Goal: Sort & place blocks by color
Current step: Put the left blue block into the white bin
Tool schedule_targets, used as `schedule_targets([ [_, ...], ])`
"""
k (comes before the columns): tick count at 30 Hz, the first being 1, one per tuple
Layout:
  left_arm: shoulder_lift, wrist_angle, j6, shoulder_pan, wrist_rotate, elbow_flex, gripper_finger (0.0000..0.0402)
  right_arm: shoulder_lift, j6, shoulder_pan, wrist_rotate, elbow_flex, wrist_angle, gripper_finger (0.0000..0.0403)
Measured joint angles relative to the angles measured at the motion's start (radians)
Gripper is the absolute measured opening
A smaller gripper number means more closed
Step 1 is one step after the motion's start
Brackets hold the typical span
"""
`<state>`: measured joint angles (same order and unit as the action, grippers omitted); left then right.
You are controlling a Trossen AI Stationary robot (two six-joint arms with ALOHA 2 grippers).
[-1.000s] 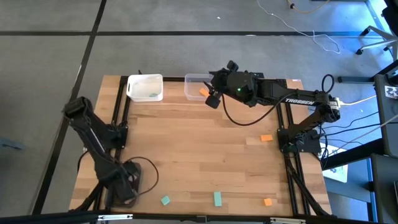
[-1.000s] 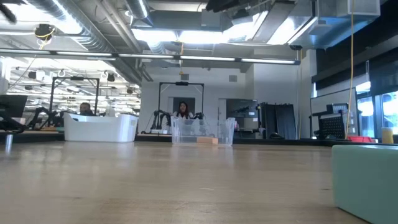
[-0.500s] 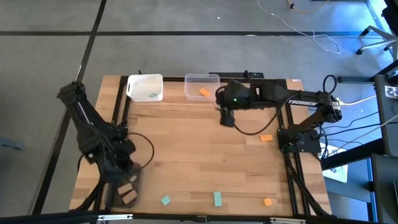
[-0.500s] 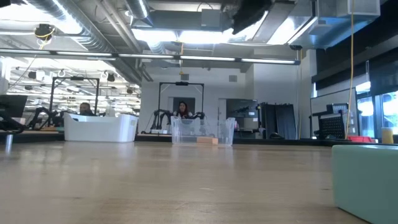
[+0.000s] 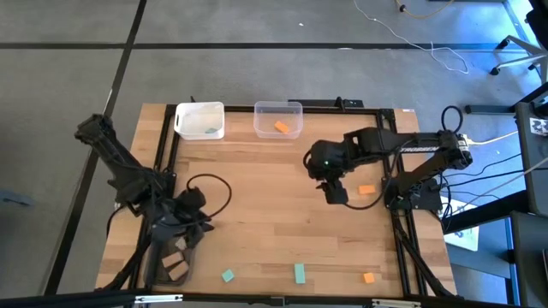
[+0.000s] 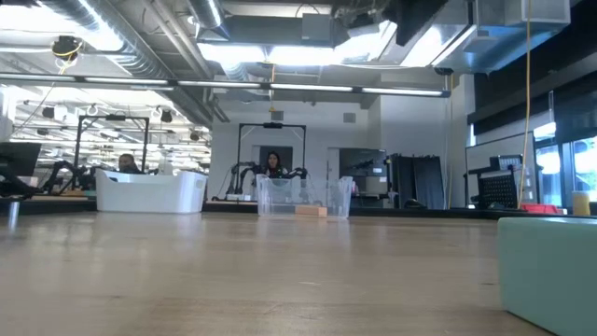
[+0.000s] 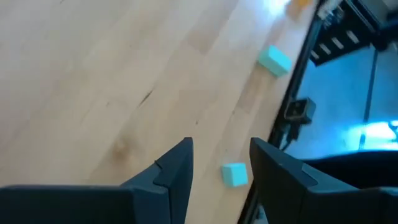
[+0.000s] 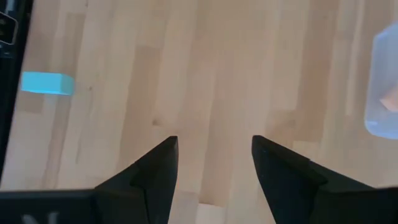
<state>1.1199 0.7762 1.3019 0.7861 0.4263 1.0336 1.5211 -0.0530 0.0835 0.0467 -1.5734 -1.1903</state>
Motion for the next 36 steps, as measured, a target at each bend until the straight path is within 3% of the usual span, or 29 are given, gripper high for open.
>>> schedule_targets([
  [7,0.022,-0.035,-0.123,-0.033,-0.273,0.000,0.0149,0.000,0.044,0.029,0.005,0.000,-0.008,0.0207],
  [11,0.086,-0.097,-0.290,-0.015,-0.303,0.000,0.0149,0.000,-0.007,0.052,0.060,0.001,-0.013,0.0207],
  [18,0.240,-0.202,-0.516,0.038,-0.360,0.000,0.0149,0.000,0.046,0.066,0.052,0.001,-0.003,0.0206],
  [30,0.458,-0.498,-0.377,0.114,-0.228,0.000,0.0149,0.000,0.046,0.066,0.002,0.001,0.076,0.0207],
  [36,0.521,-0.489,-0.323,0.134,-0.110,0.000,0.0149,0.000,0.046,0.073,-0.062,0.001,0.076,0.0206],
])
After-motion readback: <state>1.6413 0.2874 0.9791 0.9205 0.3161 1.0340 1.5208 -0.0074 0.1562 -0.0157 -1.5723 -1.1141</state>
